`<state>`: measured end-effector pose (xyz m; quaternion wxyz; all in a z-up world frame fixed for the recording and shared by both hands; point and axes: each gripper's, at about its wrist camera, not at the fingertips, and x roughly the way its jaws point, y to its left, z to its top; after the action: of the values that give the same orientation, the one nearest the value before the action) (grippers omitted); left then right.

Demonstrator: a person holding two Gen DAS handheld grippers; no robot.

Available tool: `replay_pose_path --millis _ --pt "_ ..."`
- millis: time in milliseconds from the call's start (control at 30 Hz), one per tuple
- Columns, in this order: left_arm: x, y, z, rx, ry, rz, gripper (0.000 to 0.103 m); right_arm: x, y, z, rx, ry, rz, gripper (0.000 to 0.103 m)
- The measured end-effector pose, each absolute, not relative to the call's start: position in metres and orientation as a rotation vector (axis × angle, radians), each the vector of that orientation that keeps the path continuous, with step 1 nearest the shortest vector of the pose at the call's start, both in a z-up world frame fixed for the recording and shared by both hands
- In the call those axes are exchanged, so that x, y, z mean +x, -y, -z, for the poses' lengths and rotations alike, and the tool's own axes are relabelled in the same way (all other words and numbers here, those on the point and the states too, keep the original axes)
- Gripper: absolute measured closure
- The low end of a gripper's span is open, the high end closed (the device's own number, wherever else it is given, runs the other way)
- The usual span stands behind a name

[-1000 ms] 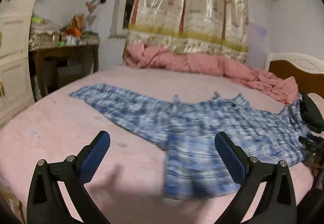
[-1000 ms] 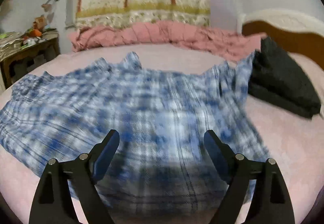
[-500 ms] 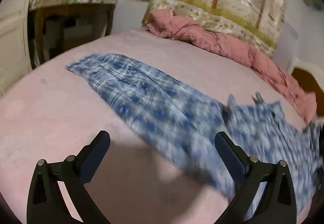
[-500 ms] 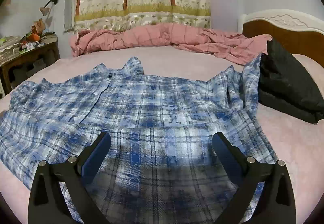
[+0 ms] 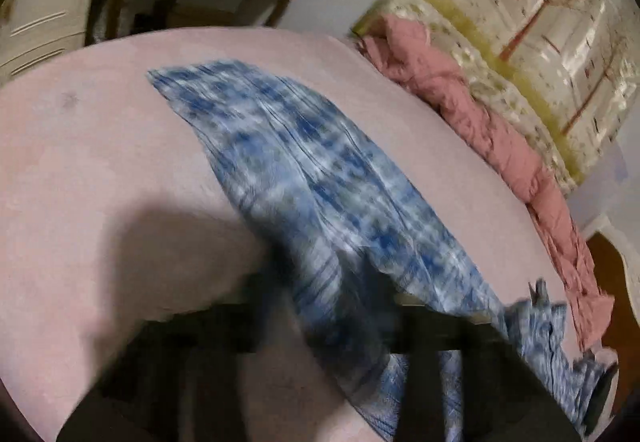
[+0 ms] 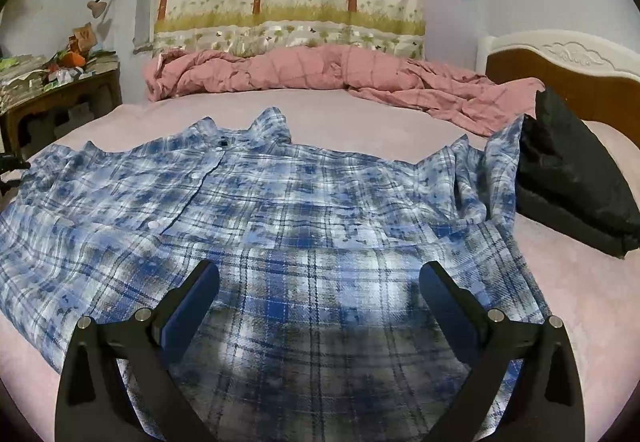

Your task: Fold large clothes

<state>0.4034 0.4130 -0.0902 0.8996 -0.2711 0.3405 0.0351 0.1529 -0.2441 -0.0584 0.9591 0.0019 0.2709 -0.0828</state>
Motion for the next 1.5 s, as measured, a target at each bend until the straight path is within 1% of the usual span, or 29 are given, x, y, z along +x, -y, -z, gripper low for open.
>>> replay_pose_path --millis 33,167,233,267,367,433,500,567,633,733,900,967,1000,1033,1067,1100,1133,1167,1200,1233,1300,1333,1400,1467,1500 --pt "0.404 -0.409 0.088 -0.542 -0.701 -0.063 0.1 0.153 0.243 0.058 0.001 -0.55 0.166 0.002" --pt "0.393 -0.392 0.062 -0.441 -0.602 -0.045 0.101 0.153 0.244 0.058 0.004 -0.552 0.162 0.002" --pt "0.396 -0.379 0.041 -0.43 -0.598 -0.05 0.101 0.153 0.245 0.059 0.007 -0.554 0.165 0.002" --pt "0.395 -0.365 0.022 -0.408 -0.583 -0.039 0.101 0.154 0.245 0.059 0.008 -0.556 0.166 0.002" --pt "0.375 -0.305 -0.041 -0.237 -0.449 0.056 0.101 0.155 0.243 0.059 0.011 -0.561 0.161 0.002" --pt "0.352 -0.257 -0.074 -0.141 -0.372 0.125 0.101 0.154 0.245 0.059 0.023 -0.56 0.158 0.002" --pt "0.333 -0.214 -0.093 -0.093 -0.337 0.184 0.101 0.155 0.249 0.06 0.047 -0.566 0.146 0.002" --pt "0.321 -0.164 -0.1 -0.033 -0.34 0.234 0.101 0.157 0.253 0.062 0.066 -0.582 0.139 0.002" --pt "0.315 -0.118 -0.093 0.024 -0.344 0.272 0.101 0.158 0.256 0.064 0.088 -0.593 0.127 0.002" --pt "0.316 -0.068 -0.059 0.059 -0.369 0.31 0.101 0.156 0.26 0.064 0.113 -0.583 0.119 0.002" --pt "0.342 -0.022 0.027 0.025 -0.55 0.337 0.1 0.154 0.266 0.065 0.144 -0.583 0.124 0.002" --pt "0.347 -0.012 0.053 0.05 -0.63 0.335 0.099 0.154 0.266 0.065 0.149 -0.585 0.122 0.002" --pt "0.353 -0.01 0.06 0.049 -0.69 0.346 0.096 0.154 0.267 0.065 0.153 -0.586 0.118 0.002" --pt "0.356 -0.011 0.061 0.038 -0.712 0.351 0.094 0.155 0.267 0.065 0.155 -0.587 0.116 0.002" --pt "0.354 -0.012 0.059 0.026 -0.705 0.356 0.086 0.155 0.268 0.066 0.158 -0.589 0.115 0.002" --pt "0.35 -0.016 0.056 0.015 -0.689 0.364 0.07 0.155 0.268 0.066 0.16 -0.592 0.115 0.002" --pt "0.341 -0.02 0.048 0.006 -0.662 0.372 0.061 0.155 0.268 0.066 0.16 -0.594 0.116 0.002" --pt "0.33 -0.025 0.041 -0.004 -0.619 0.382 0.047 0.156 0.268 0.066 0.162 -0.599 0.117 0.002" --pt "0.318 -0.033 0.033 -0.017 -0.567 0.394 0.04 0.156 0.268 0.067 0.164 -0.602 0.119 0.002" --pt "0.305 -0.043 0.024 -0.035 -0.503 0.4 0.037 0.156 0.269 0.067 0.165 -0.605 0.122 0.002" --pt "0.276 -0.073 0.009 -0.126 -0.348 0.354 0.024 0.157 0.269 0.067 0.165 -0.607 0.122 0.002" --pt "0.266 -0.09 0.006 -0.178 -0.297 0.335 0.023 0.157 0.268 0.067 0.163 -0.608 0.124 0.002" --pt "0.257 -0.115 0.004 -0.212 -0.257 0.3 0.023 0.157 0.266 0.067 0.149 -0.609 0.137 0.002" --pt "0.259 -0.139 0.009 -0.188 -0.27 0.176 0.024 0.157 0.26 0.064 0.109 -0.602 0.157 0.003" --pt "0.263 -0.152 0.014 -0.207 -0.289 0.127 0.024 0.157 0.254 0.061 0.081 -0.596 0.161 0.007"
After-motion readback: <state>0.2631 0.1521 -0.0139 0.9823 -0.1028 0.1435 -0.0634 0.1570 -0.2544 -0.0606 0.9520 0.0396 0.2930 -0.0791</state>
